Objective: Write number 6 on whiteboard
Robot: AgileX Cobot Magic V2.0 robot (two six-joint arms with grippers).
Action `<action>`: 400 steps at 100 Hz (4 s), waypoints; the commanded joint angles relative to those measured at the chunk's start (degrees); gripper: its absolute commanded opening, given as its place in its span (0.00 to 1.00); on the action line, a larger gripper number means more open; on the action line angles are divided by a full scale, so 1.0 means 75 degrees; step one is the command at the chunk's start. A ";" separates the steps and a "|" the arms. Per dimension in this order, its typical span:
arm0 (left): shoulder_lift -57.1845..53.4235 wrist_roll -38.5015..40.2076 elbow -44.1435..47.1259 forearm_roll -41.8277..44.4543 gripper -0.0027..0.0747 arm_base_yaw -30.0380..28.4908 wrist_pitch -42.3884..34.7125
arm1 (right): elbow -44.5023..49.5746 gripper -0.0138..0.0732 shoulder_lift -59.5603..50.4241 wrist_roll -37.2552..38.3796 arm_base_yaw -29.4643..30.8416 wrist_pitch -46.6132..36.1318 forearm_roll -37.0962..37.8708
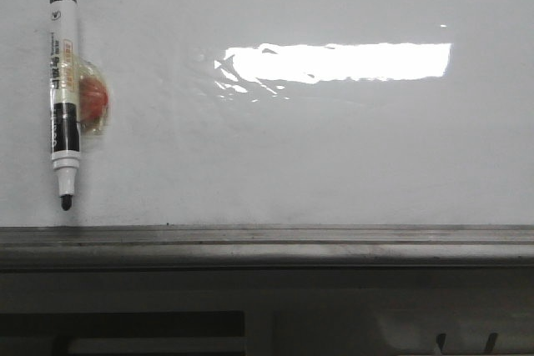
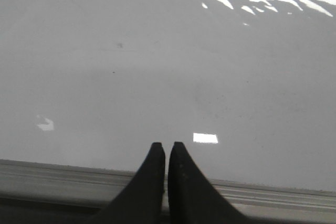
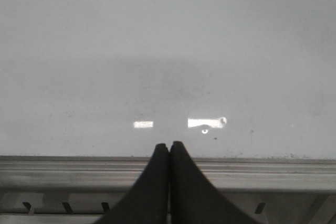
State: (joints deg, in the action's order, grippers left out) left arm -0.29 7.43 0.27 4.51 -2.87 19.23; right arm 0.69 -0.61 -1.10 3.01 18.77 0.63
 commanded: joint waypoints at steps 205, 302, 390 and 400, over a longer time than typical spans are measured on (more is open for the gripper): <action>0.2310 0.0021 -0.3054 0.0214 0.22 -0.0011 -0.0888 | -0.2411 0.09 0.2512 -0.0016 0.0048 0.0757 -0.0270; 0.3189 -0.0881 -0.2831 -0.1193 0.47 0.4005 -0.2110 | -0.2411 0.09 0.2512 -0.0016 0.0048 0.0685 -0.0238; 0.6197 -0.1035 -0.2831 -0.2766 0.66 0.5811 -0.2284 | -0.2411 0.09 0.2512 -0.0016 0.0048 0.0531 -0.0238; 0.6388 -0.1035 -0.2831 -0.2766 0.66 0.5811 -0.2564 | -0.2411 0.09 0.2512 -0.0016 0.0048 0.0531 -0.0238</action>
State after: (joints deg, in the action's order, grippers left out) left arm 46.78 0.00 -19.49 -16.22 40.17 6.14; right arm -15.20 17.29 -0.75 3.01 27.39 -1.28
